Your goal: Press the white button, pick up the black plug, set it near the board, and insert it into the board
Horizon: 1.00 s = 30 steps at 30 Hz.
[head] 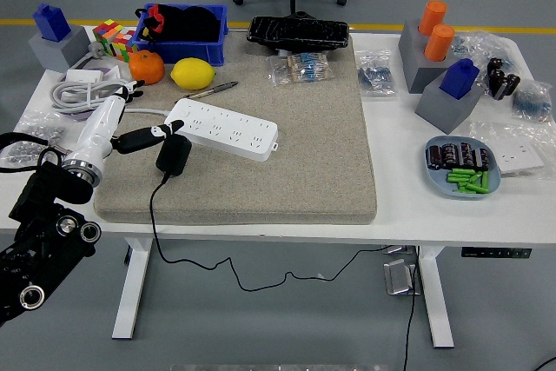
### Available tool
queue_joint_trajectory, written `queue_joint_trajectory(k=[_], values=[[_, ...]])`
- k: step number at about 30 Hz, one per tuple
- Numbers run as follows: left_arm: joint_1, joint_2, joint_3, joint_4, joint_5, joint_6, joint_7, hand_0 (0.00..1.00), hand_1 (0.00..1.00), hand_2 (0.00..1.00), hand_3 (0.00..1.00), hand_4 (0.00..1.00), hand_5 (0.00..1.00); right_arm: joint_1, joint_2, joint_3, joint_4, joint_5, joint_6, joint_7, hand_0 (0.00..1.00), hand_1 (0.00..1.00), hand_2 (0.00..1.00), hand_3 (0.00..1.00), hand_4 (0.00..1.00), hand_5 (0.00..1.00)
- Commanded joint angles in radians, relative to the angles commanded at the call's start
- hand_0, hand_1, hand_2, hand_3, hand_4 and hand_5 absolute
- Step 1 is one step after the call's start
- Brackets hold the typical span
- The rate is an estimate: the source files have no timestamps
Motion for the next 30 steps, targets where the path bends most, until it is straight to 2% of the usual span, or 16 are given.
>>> queue_joint_trajectory(k=[3, 4, 9, 10, 16, 30], values=[[-0.001, -0.014, 0.005, 0.015, 0.028, 0.014, 0.018, 0.887, 0.892, 0.902, 0.946, 0.998, 0.641, 0.0, 0.001, 0.0, 0.001, 0.0, 0.0, 0.0, 0.887, 0.779, 0.774, 0.749, 0.914, 0.577], [-0.003, -0.02, 0.008, 0.024, 0.048, 0.021, 0.026, 0.871, 0.858, 0.866, 0.931, 0.998, 0.644, -0.001, 0.001, 0.001, 0.001, 0.0, 0.0, 0.0, 0.885, 0.78, 0.771, 0.748, 0.913, 0.576], [-0.009, -0.046, 0.034, 0.07, 0.137, 0.04, 0.079, 0.871, 0.858, 0.866, 0.931, 0.998, 0.644, -0.003, 0.002, 0.004, 0.0, -0.001, 0.001, 0.0, 0.885, 0.78, 0.771, 0.748, 0.913, 0.576], [-0.009, -0.05, 0.036, 0.076, 0.145, 0.041, 0.085, 0.843, 0.824, 0.818, 0.906, 0.998, 0.636, -0.004, 0.002, 0.004, 0.0, 0.0, 0.001, 0.0, 0.884, 0.779, 0.771, 0.747, 0.913, 0.576], [-0.007, -0.064, 0.057, 0.11, 0.158, 0.043, 0.099, 0.842, 0.816, 0.809, 0.902, 0.998, 0.622, -0.006, 0.002, 0.003, -0.001, -0.001, 0.002, 0.0, 0.884, 0.779, 0.771, 0.746, 0.913, 0.575], [-0.018, -0.085, 0.1, 0.146, 0.174, 0.051, 0.149, 0.837, 0.816, 0.799, 0.899, 0.998, 0.608, -0.006, 0.002, 0.003, -0.002, -0.001, 0.002, 0.002, 0.883, 0.778, 0.771, 0.745, 0.913, 0.575]])
